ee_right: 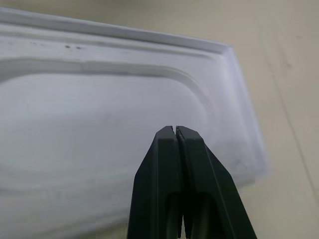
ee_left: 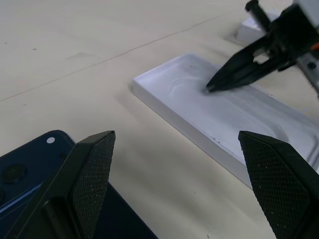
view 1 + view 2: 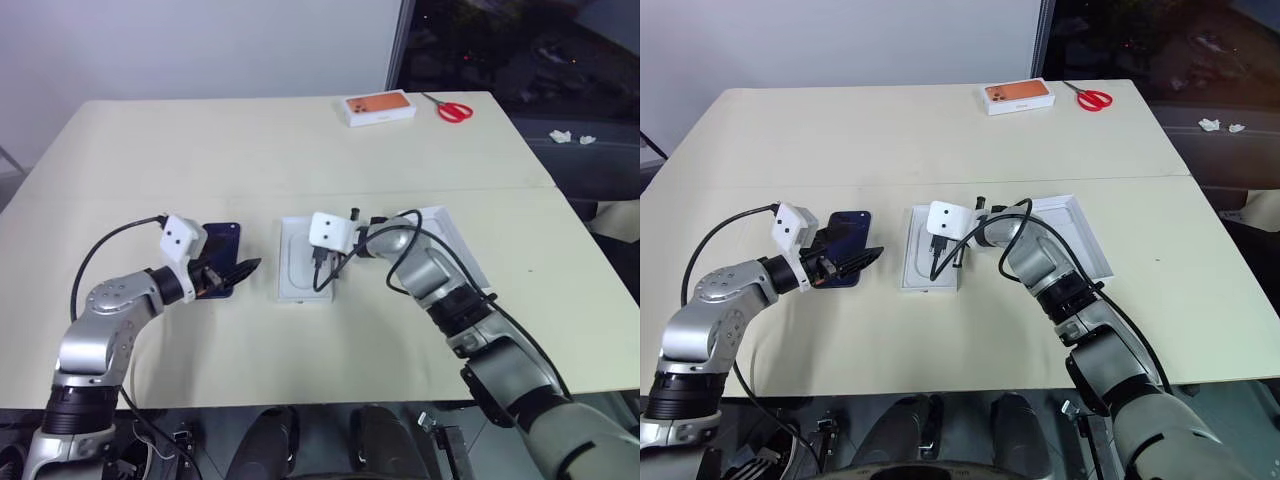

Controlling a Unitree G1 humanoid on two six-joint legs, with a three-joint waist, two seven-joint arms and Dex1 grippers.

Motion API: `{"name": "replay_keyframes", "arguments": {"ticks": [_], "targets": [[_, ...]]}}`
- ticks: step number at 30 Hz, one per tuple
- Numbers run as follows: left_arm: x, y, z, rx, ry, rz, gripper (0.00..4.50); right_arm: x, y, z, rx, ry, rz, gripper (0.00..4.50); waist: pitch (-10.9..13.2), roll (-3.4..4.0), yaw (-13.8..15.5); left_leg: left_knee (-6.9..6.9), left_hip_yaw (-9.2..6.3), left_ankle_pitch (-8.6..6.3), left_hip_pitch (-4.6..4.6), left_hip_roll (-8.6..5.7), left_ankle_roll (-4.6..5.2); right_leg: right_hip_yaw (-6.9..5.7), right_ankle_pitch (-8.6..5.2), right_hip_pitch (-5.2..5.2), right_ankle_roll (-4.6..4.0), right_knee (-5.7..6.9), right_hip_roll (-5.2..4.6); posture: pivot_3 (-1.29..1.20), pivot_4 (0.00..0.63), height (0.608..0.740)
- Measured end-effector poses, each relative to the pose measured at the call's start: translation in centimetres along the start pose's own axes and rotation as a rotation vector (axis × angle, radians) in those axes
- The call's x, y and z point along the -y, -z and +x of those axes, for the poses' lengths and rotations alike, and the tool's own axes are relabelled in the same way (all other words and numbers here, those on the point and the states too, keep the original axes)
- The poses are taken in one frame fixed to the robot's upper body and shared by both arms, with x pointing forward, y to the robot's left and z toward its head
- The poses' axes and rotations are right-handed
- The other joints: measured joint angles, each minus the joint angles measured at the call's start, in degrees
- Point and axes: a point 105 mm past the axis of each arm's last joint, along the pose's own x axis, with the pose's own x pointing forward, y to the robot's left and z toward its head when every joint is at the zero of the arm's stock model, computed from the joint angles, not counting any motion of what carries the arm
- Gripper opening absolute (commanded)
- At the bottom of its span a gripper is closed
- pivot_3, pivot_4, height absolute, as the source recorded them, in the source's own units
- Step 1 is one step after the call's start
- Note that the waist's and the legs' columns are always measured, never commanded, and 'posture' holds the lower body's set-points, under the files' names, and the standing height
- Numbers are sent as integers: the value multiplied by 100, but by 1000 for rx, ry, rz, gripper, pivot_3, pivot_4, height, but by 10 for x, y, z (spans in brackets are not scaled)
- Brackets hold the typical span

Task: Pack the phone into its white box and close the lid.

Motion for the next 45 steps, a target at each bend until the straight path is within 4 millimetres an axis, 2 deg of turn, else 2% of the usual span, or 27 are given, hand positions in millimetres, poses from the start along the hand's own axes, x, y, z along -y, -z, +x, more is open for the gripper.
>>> {"name": "replay_keyframes", "arguments": {"ticks": [8, 13, 16, 19, 21, 23, 28, 32, 34, 38, 42, 45], "targets": [[-7, 6, -2, -34, -22, 7, 4176, -14, 2, 9, -9, -16, -79, 98, 0, 0, 35, 3, 0, 1, 0, 0, -1, 0, 0, 1, 0, 0, -1, 0, 150, 740], [-10, 8, -3, -43, -27, -11, 4176, -11, -1, 5, 26, -29, 36, 98, 0, 0, 34, 2, -1, 0, 0, 0, 0, 0, 0, 1, 0, 0, -1, 0, 150, 740], [-15, 6, -9, -50, -12, -77, 4176, -3, -17, 1, 117, -16, 155, 98, 1, 1, 8, 0, -2, 0, -1, 6, 0, 0, 0, -3, 0, 1, 5, 0, 150, 740], [-35, -2, -26, -47, -41, -187, 4176, 5, -37, -5, 192, -4, 164, 98, 1, 1, -21, -5, -3, -1, -1, 11, 1, -1, 0, -6, 0, 2, 9, 0, 150, 740], [-49, -3, -40, -53, -75, -266, 4176, 2, -44, -2, 211, -12, 166, 98, 1, 2, -40, -4, -3, -1, -1, 10, 1, -3, 0, -6, 0, 3, 9, 0, 150, 740], [-63, 1, -55, -83, -116, -359, 4176, -5, -52, 4, 225, -25, 159, 98, 1, 2, -89, -5, -4, -1, -1, 10, 1, -3, 0, -8, 0, 5, 9, 0, 150, 740], [-78, 22, -71, -160, -164, -564, 4176, -19, -75, 27, 246, -59, 138, 98, 2, 4, -121, -6, -4, 2, -1, 9, -3, -5, 0, -13, 0, 10, 10, 0, 150, 740], [-85, 35, -75, -175, -190, -685, 4176, -21, -93, 41, 244, -63, 111, 98, 1, -1, -114, -6, -6, 17, -1, 9, -30, -5, 0, -32, 0, 10, 9, 0, 150, 740], [-86, 40, -74, -186, -179, -742, 4176, -33, -101, 51, 243, -99, 90, 98, 0, -3, -118, -6, -6, 21, -1, 7, -35, -5, 0, -32, 0, 11, 9, 0, 150, 740], [-87, 41, -71, -196, -153, -767, 4176, -52, -95, 65, 185, -159, 79, 98, -1, -3, -107, -3, -8, 22, -1, 0, -38, -4, 0, -30, 0, 16, 3, 0, 150, 740], [-85, 41, -65, -222, -103, -783, 4176, -59, -78, 75, 97, -173, 94, 98, -5, 2, -103, -3, -10, 22, 3, -13, -38, -3, -1, -34, -2, 35, -2, 0, 150, 740], [-81, 44, -58, -245, -64, -783, 4176, -59, -80, 78, 83, -166, 85, 98, -16, 17, -98, -2, -9, 23, 5, -22, -38, -4, -2, -42, -2, 51, -6, 0, 150, 740]]}}
